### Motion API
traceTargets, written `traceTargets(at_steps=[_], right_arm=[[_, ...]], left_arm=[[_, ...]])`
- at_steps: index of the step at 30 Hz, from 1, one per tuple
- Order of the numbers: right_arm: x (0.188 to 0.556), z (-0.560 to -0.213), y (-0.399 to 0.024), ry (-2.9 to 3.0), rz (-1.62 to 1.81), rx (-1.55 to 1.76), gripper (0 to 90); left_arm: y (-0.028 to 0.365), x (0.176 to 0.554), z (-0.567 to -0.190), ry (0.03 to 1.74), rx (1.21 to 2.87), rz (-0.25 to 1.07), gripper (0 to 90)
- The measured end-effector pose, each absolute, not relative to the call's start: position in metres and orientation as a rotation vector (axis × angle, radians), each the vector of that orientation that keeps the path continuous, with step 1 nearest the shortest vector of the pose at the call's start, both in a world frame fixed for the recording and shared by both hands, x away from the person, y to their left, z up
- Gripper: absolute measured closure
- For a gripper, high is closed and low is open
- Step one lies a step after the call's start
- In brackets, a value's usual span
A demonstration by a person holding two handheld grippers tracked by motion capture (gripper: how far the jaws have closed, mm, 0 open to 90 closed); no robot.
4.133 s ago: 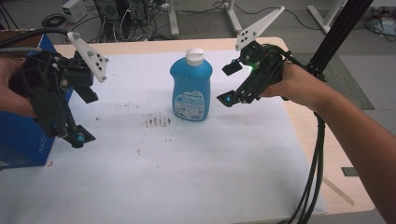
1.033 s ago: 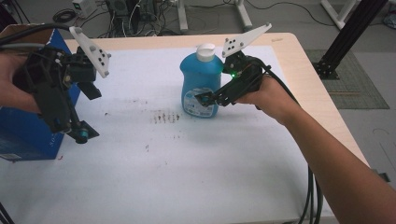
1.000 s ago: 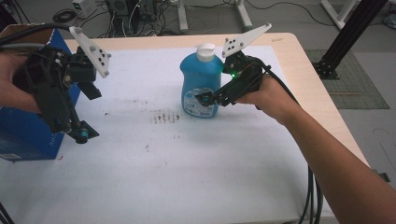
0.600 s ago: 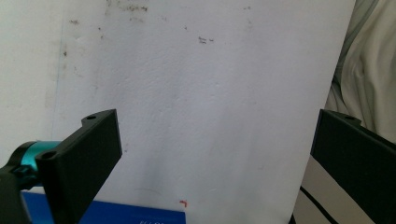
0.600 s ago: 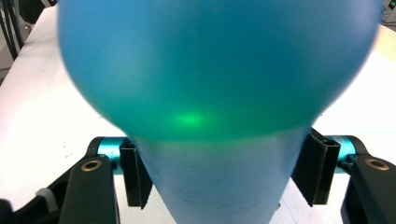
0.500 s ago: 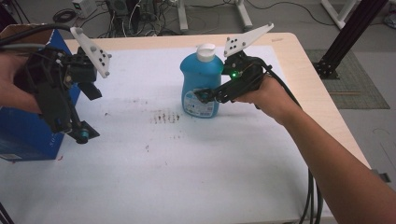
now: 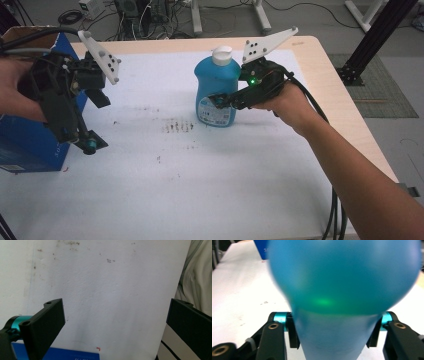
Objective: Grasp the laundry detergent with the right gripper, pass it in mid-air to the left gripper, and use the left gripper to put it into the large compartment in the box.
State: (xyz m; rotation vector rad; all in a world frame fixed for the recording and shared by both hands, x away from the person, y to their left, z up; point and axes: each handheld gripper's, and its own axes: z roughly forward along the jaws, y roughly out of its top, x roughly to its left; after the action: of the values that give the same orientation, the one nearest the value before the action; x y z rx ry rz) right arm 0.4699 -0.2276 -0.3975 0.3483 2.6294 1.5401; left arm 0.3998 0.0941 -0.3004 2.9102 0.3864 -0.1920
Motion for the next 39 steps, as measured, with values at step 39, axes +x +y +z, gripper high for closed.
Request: traceTargets(at_steps=[39], right_arm=[[0.423, -0.343, -0.218, 2.696, 1.469, 0.177, 45.9]], left_arm=[[0.079, 0.395, -0.264, 0.366, 2.807, -0.118, 1.8]])
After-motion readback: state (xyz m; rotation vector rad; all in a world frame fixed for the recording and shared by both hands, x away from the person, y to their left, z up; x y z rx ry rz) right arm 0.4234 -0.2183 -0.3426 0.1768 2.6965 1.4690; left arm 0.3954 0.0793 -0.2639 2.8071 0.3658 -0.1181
